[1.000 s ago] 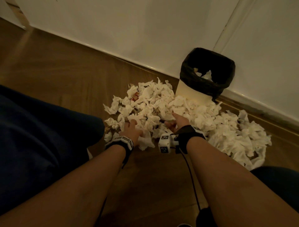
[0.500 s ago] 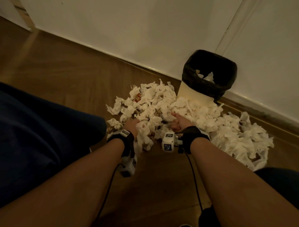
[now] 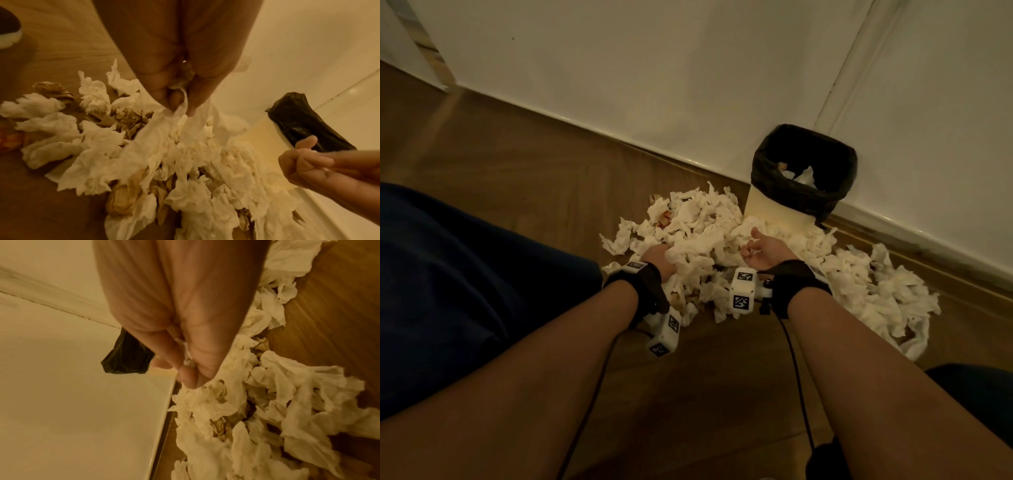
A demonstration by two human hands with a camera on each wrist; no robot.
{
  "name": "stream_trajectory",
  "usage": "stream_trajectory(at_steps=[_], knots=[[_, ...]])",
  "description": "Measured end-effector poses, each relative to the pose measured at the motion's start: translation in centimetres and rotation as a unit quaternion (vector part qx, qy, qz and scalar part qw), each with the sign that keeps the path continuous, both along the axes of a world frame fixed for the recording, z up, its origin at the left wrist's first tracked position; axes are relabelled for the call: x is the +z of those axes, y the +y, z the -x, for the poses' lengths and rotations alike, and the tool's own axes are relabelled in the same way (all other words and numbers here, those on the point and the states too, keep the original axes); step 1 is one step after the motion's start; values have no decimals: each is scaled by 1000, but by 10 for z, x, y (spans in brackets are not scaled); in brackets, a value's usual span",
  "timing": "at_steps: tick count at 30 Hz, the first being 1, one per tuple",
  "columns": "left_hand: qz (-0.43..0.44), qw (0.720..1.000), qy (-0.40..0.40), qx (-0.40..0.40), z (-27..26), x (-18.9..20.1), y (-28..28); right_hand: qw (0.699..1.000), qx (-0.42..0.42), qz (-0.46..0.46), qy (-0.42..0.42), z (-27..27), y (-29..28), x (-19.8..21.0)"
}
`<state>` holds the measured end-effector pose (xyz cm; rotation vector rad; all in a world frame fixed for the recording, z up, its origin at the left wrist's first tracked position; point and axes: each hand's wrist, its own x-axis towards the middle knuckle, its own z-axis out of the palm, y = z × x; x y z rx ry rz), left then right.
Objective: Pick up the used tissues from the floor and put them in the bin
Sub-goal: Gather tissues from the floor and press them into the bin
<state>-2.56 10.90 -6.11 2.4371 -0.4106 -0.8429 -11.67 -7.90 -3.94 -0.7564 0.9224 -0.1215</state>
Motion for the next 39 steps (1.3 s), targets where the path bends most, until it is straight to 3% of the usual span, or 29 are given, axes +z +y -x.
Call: stream_trajectory(at_steps=[3, 6, 7, 10, 11, 14, 20, 23, 24, 27, 30, 32, 39], knots=[[30, 999, 9, 33, 10, 12, 2, 1000, 18, 7, -22, 6, -2, 4], [106, 985, 79, 113, 13, 16, 3, 999, 22, 13, -43, 15, -3, 5], [162, 967, 132, 148, 16, 19, 4, 999, 22, 12, -46, 18, -4, 5], [310, 860, 285, 288, 20, 19, 2, 999, 24, 2, -40, 25, -4, 10], [314, 856, 286, 296, 20, 20, 0, 999, 33, 3, -33, 26, -4, 12], [258, 907, 200, 265, 18, 23, -3, 998, 65, 13, -17, 29, -5, 19], [254, 923, 184, 222, 17, 49, -14, 996, 10, -32, -79, 33, -6, 38], [221, 966, 54, 125, 17, 66, -17, 994, -12, -30, -103, 33, -5, 47], [231, 968, 24, 99, 17, 70, -18, 994, -14, -22, -103, 33, -4, 50], [308, 942, 59, 121, 20, 81, -22, 995, -9, 21, -100, 32, 1, 61], [420, 873, 168, 184, 26, 97, -29, 991, 9, 78, -112, 31, 9, 76], [449, 847, 198, 204, 31, 109, -32, 987, 13, 91, -134, 32, 14, 88], [416, 888, 108, 165, 40, 139, -38, 971, -32, 113, -207, 36, 17, 137]])
